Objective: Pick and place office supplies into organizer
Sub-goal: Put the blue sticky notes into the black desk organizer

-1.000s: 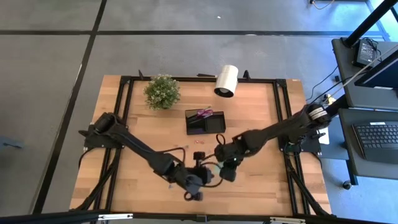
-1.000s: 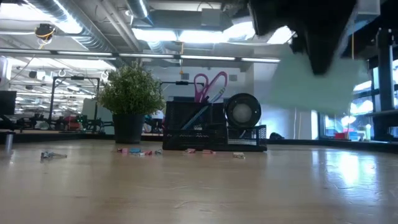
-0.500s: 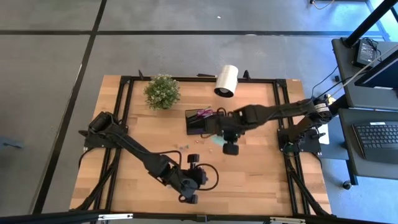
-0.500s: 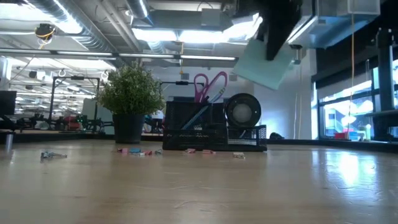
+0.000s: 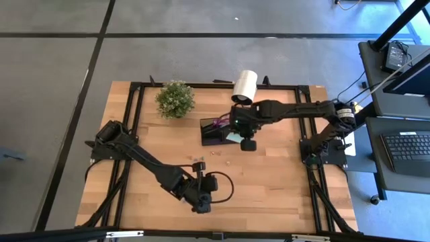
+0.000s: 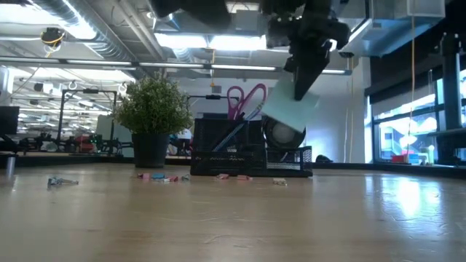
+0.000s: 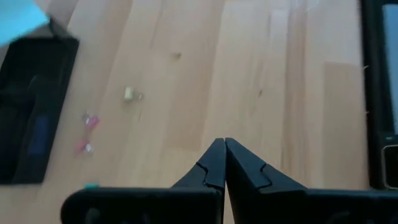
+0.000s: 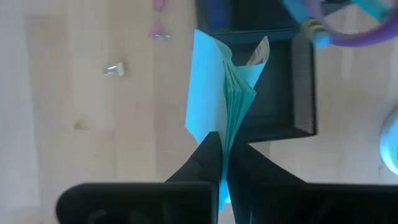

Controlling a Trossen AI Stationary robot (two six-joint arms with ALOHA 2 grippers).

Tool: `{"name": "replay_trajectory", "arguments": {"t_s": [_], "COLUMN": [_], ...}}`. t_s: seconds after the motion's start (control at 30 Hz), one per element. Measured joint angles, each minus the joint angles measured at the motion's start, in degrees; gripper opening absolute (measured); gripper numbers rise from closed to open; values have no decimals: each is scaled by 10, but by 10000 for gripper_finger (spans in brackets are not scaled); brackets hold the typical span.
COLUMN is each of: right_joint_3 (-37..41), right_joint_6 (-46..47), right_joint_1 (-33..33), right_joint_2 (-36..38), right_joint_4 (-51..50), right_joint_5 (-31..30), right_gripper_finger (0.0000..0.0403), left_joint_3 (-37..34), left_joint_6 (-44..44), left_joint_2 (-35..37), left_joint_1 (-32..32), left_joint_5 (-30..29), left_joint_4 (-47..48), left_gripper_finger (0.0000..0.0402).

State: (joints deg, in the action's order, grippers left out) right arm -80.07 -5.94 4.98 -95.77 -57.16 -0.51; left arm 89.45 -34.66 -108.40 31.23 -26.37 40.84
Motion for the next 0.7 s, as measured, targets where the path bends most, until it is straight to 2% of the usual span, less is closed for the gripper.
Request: {"name": "replay_trajectory", "arguments": {"t_s": [0.3,0.43,0.7], "right_joint_3": [26,26,24], "right_joint_6": [-31,-34,-37], "right_joint_1": [44,50,50], "right_joint_2": [-3,-8,-47], "right_joint_4": [44,87,94], "right_joint_5": [1,2,6], "right_gripper_finger": [13,13,13], "left_joint_3": [0,0,0], "left_joint_6": [-25,-41,-42], "left_joint_2": [1,12,23], "left_joint_1": [-3,-2,-2], "left_joint_5": [0,-5,-11], "left_joint_4": [37,63,95], "left_gripper_finger": [1,1,1]}}
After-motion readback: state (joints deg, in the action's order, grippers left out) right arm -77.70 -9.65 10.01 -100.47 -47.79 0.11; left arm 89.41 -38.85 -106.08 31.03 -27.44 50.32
